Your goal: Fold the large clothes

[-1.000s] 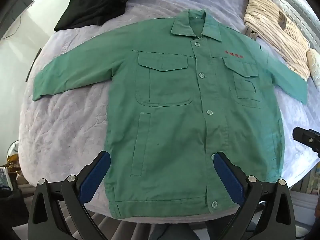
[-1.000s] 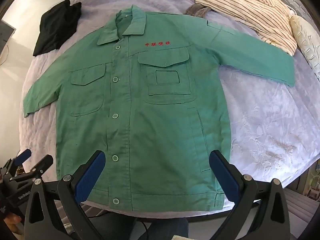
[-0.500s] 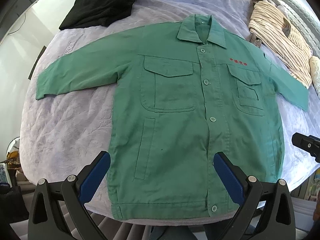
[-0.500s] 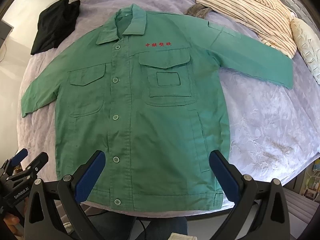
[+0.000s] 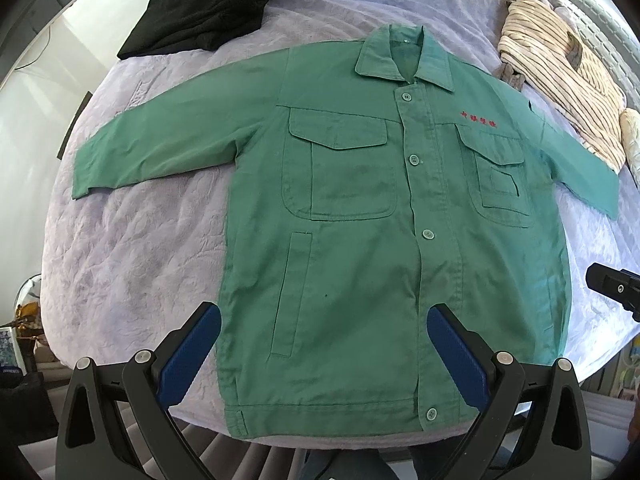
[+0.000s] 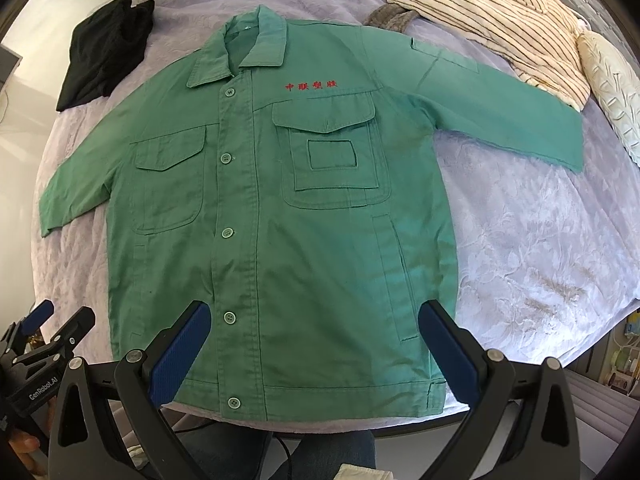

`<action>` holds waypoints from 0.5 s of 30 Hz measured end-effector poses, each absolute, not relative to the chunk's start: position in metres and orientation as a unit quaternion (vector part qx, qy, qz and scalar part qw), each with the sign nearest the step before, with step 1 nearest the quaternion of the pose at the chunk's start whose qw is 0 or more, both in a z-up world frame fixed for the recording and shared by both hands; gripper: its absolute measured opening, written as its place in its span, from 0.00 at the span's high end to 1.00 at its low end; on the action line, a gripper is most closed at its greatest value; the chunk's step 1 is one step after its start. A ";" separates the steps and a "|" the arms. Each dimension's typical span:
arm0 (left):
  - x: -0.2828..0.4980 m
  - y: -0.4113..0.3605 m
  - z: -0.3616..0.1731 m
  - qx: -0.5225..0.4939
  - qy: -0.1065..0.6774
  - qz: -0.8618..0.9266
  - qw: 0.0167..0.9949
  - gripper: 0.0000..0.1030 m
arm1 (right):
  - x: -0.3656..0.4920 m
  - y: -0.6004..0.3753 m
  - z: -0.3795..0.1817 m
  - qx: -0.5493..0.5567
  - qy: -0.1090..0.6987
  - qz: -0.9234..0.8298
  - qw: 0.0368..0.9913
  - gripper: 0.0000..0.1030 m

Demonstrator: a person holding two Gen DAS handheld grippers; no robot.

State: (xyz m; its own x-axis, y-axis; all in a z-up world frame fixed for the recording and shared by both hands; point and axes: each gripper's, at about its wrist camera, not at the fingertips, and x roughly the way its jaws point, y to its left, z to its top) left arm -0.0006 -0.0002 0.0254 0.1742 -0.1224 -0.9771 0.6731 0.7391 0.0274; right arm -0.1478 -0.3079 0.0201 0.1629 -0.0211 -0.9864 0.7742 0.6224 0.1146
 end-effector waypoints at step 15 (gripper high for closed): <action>-0.002 0.000 0.025 0.237 0.582 -0.271 0.729 0.00 | -0.149 -0.305 0.019 0.325 0.580 -0.288 0.689 0.00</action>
State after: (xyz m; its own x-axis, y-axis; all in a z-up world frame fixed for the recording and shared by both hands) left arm -0.0024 -0.0002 0.0250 0.1743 -0.1194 -0.9774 0.6716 0.7403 0.0293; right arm -0.1490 -0.3052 0.0190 0.1606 -0.0201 -0.9868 0.7745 0.6223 0.1133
